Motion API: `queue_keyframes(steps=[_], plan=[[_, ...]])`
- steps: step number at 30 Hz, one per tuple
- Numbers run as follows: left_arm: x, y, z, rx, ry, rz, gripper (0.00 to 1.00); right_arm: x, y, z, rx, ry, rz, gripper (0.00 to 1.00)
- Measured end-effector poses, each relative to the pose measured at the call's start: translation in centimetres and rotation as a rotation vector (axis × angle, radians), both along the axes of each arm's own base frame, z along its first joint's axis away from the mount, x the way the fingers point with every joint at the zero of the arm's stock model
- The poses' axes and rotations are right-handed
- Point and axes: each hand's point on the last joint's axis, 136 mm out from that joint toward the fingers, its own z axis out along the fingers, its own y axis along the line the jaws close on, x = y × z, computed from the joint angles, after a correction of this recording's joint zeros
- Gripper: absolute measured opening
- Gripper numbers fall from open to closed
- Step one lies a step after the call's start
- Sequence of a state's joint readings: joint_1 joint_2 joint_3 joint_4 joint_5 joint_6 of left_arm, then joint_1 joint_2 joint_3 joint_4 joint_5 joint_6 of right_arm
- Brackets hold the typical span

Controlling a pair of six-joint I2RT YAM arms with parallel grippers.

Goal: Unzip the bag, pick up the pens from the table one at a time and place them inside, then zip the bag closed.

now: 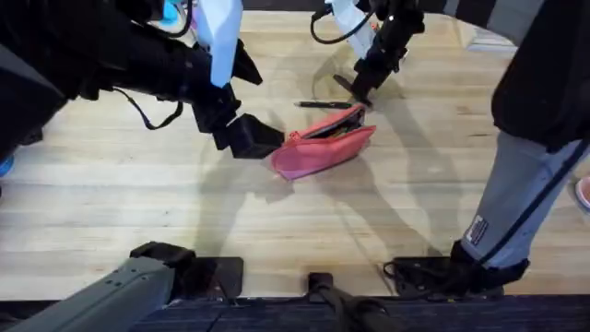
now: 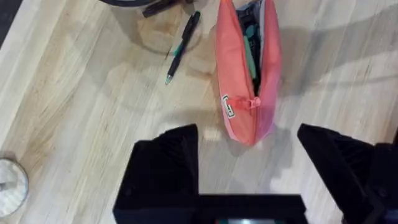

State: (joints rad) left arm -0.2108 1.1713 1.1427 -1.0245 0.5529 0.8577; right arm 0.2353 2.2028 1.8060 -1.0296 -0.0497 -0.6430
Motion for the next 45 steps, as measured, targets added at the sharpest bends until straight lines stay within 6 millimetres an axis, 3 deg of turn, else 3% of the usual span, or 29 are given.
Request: queue_keyframes(steps=[4, 11, 17, 25, 32, 39, 45], plan=[[0.0, 0.0, 0.0, 0.0, 0.0, 0.0, 0.995, -0.7, -0.1, 1.1, -0.01, 0.052, 0.05, 0.032], [0.0, 0.0, 0.0, 0.0, 0.0, 0.0, 0.994, -0.9, -0.1, 5.3, -0.009, 0.032, 0.192, 0.031], [0.0, 0.0, 0.0, 0.0, 0.0, 0.0, 0.995, -4.6, -1.0, 8.5, -0.016, 0.099, 0.354, 0.033], [0.2, 0.0, 0.1, -0.002, -0.01, 0.0, 0.995, -7.2, -0.7, 14.2, 0.044, 0.002, 0.539, 0.033], [0.3, -0.1, 0.2, -0.004, -0.018, 0.0, 0.995, -8.6, 0.4, 18.1, 0.111, -0.115, 0.601, 0.033], [0.3, -0.1, 0.2, -0.004, -0.018, 0.0, 0.995, -9.5, 1.2, 20.2, 0.165, -0.179, 0.634, 0.033], [0.3, -0.1, 0.2, -0.004, -0.018, 0.0, 0.995, -10.6, 2.1, 19.7, 0.23, -0.163, 0.686, 0.033]])
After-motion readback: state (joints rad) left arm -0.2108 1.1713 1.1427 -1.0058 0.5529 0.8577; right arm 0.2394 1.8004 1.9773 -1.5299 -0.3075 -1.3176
